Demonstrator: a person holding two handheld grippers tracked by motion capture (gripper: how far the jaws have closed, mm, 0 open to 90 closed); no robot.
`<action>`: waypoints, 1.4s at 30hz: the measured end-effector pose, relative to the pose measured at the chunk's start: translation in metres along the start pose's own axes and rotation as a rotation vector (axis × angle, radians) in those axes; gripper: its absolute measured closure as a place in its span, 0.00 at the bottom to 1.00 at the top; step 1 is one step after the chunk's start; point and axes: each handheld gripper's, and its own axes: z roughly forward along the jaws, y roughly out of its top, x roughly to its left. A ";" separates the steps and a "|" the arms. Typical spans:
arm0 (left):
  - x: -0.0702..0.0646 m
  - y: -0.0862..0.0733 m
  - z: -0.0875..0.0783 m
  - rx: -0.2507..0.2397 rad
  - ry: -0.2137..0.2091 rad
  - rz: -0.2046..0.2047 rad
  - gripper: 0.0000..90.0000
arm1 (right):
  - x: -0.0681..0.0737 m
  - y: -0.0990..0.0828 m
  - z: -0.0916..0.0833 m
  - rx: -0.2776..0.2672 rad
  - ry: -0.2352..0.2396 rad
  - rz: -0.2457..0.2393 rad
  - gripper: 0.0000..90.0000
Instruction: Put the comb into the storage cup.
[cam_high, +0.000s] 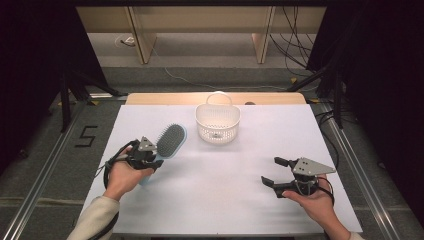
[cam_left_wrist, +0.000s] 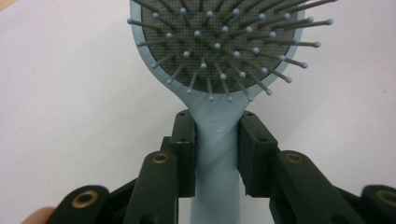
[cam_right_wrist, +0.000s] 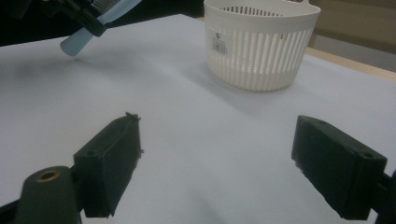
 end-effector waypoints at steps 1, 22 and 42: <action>0.000 0.000 0.000 -0.004 0.004 -0.004 0.78 | 0.000 0.000 0.000 -0.001 0.000 0.000 0.19; 0.004 0.003 -0.009 -0.069 0.015 -0.054 0.78 | 0.000 0.000 0.000 -0.006 -0.002 0.004 0.19; 0.005 0.003 -0.011 -0.097 0.009 -0.072 0.78 | 0.000 0.000 -0.001 -0.007 -0.004 0.006 0.19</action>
